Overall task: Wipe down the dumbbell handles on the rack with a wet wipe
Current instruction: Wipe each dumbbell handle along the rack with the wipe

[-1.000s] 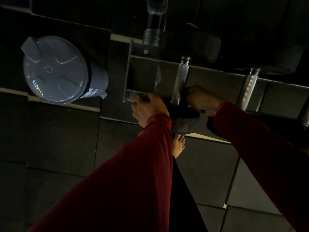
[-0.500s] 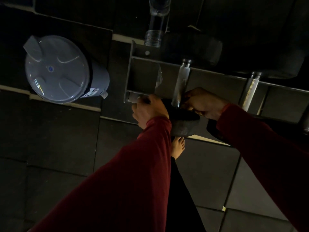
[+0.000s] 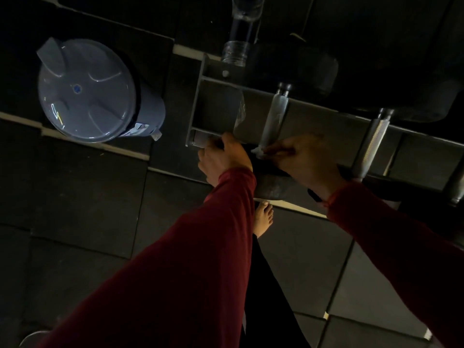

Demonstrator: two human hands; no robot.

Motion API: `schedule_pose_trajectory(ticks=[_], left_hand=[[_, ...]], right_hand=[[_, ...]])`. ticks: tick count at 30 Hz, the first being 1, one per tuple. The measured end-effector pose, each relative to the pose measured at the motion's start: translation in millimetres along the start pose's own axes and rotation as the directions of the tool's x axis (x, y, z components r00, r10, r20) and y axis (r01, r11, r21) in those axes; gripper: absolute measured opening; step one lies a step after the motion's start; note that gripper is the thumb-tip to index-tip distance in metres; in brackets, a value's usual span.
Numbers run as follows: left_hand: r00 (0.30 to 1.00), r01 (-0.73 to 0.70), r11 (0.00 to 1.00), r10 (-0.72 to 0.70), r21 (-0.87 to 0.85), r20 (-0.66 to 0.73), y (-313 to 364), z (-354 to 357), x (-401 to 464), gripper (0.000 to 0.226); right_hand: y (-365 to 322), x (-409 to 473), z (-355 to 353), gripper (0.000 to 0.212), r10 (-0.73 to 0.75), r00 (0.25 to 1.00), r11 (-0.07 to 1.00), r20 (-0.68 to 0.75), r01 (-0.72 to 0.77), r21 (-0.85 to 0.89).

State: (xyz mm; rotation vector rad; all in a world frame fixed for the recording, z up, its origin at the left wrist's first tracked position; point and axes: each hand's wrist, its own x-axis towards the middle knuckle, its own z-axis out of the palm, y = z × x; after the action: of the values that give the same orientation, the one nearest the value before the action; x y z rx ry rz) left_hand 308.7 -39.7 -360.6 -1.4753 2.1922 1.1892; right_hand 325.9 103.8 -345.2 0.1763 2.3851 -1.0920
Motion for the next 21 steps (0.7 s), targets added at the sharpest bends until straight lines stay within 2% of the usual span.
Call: schedule_pose_trajectory(ticks=[2,4,8,10,13,18,21], left_hand=[[1.000,-0.001,1.000,0.001,-0.015,-0.007,-1.1,0.6,0.2,0.051],[1.000,-0.003,1.000,0.003,-0.028,-0.021,-1.6,0.7,0.1,0.047],[1.000,0.001,1.000,-0.001,-0.028,-0.011,-2.0,1.3,1.7,0.044],[1.000,-0.006,1.000,0.006,-0.030,-0.005,-2.4,0.9,2.0,0.049],[1.000,-0.026,1.000,0.026,-0.014,0.014,-4.0,0.6,1.5,0.047],[0.999,-0.033,0.999,0.033,-0.004,0.022,-2.1,-0.3,2.2,0.058],[0.999,-0.045,0.999,0.045,0.004,0.012,-2.6,0.2,2.9,0.062]], right_hand=[[-8.3,7.5,5.5,0.020,-0.096,0.995,0.978,-0.011,0.092,-0.185],[-13.9,19.6,14.6,0.023,-0.114,0.992,0.940,0.047,0.123,-0.317],[-26.1,38.1,27.5,0.026,-0.151,0.988,0.873,0.037,0.151,-0.463],[-22.6,36.1,25.0,0.026,-0.148,0.988,0.875,0.054,0.156,-0.459],[-6.7,19.0,10.7,0.022,-0.088,0.995,0.935,0.054,0.101,-0.339],[8.5,4.5,11.3,0.019,-0.171,0.978,0.972,-0.122,0.147,-0.186],[7.0,11.8,19.4,0.016,-0.229,0.927,0.968,-0.296,0.186,-0.168]])
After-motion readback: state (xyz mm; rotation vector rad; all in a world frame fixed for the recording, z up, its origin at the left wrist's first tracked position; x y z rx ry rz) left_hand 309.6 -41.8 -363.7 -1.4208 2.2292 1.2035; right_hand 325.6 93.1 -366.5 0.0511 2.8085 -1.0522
